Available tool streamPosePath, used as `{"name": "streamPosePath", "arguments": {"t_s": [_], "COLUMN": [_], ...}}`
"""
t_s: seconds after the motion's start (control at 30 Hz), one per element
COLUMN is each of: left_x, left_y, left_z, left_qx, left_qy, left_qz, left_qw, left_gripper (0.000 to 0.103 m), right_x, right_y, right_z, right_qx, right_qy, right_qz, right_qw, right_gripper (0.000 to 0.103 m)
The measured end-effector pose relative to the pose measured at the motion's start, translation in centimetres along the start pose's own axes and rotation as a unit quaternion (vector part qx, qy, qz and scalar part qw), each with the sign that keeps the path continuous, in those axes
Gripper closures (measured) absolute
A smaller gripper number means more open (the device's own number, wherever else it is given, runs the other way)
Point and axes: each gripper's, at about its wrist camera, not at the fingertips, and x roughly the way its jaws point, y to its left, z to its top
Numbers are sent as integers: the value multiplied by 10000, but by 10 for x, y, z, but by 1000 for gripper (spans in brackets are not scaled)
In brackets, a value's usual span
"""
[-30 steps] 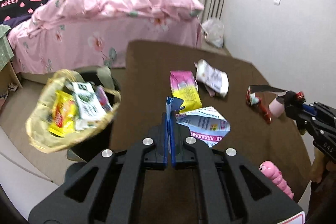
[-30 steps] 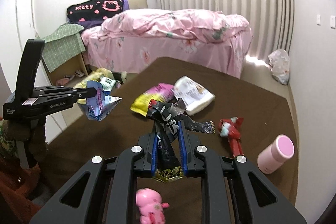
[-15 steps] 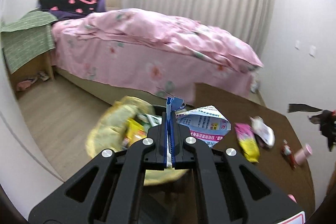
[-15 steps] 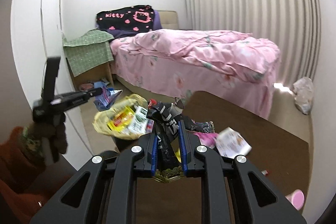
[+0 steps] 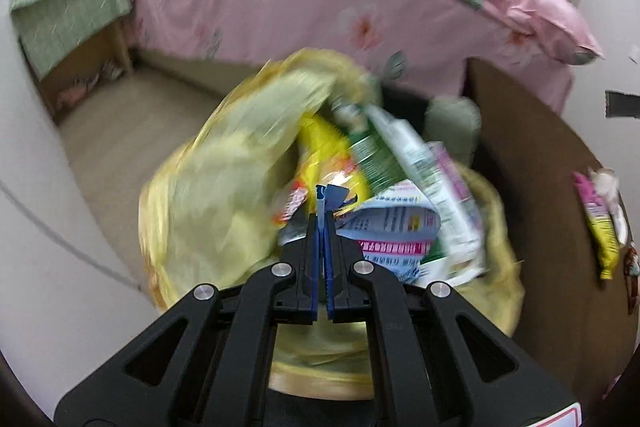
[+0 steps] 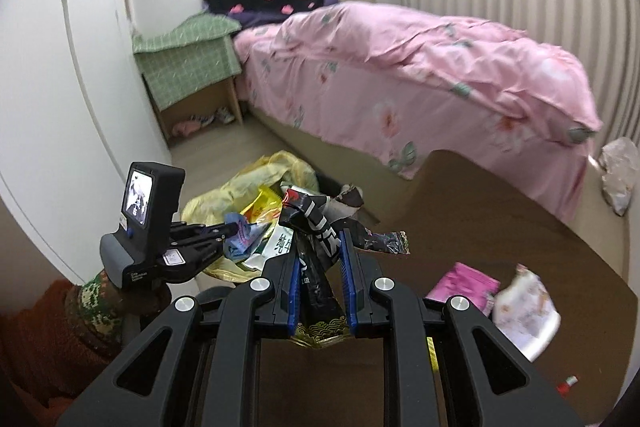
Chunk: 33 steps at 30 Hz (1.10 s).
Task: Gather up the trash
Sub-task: 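Carry the blue wrapper into the yellow bag while the right gripper carries the black wrapper there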
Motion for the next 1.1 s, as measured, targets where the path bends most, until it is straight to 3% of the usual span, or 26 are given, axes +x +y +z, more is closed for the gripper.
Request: {"name": "streamPosePath", "arguments": {"t_s": [0.1, 0.3, 0.5, 0.57, 0.63, 0.67, 0.73, 0.9, 1.1], "left_x": [-1, -21, -26, -25, -26, -28, -33, -41, -55], "left_y": [4, 20, 32, 37, 41, 41, 39, 39, 29], "left_z": [-5, -5, 0, 1, 2, 1, 1, 2, 6], "left_qx": [3, -699, -1079, -1266, -1369, -1389, -1362, -1422, -1271], "left_qy": [-138, -515, -630, -637, -633, -690, -759, -833, -912], "left_qz": [113, -525, -630, -681, -738, -800, -834, -827, -865], "left_qw": [9998, 9948, 9902, 9876, 9858, 9847, 9842, 9829, 9839], "left_gripper": [101, 101, 101, 94, 66, 63, 61, 60, 59], "right_x": [32, 101, 144, 155, 160, 161, 160, 144, 93], "right_y": [5, 23, 30, 31, 28, 27, 24, 14, -8], "right_z": [8, 25, 38, 43, 45, 47, 48, 43, 28], "right_qx": [-120, -229, -115, -64, 54, 114, 207, 251, 257], "right_qy": [169, 501, 704, 758, 802, 780, 734, 684, 411], "right_qz": [193, 713, 972, 1105, 1258, 1333, 1499, 1245, 585], "right_qw": [9996, 9959, 9927, 9910, 9888, 9879, 9858, 9895, 9971], "right_gripper": [86, 86, 85, 82, 69, 62, 60, 60, 60]}}
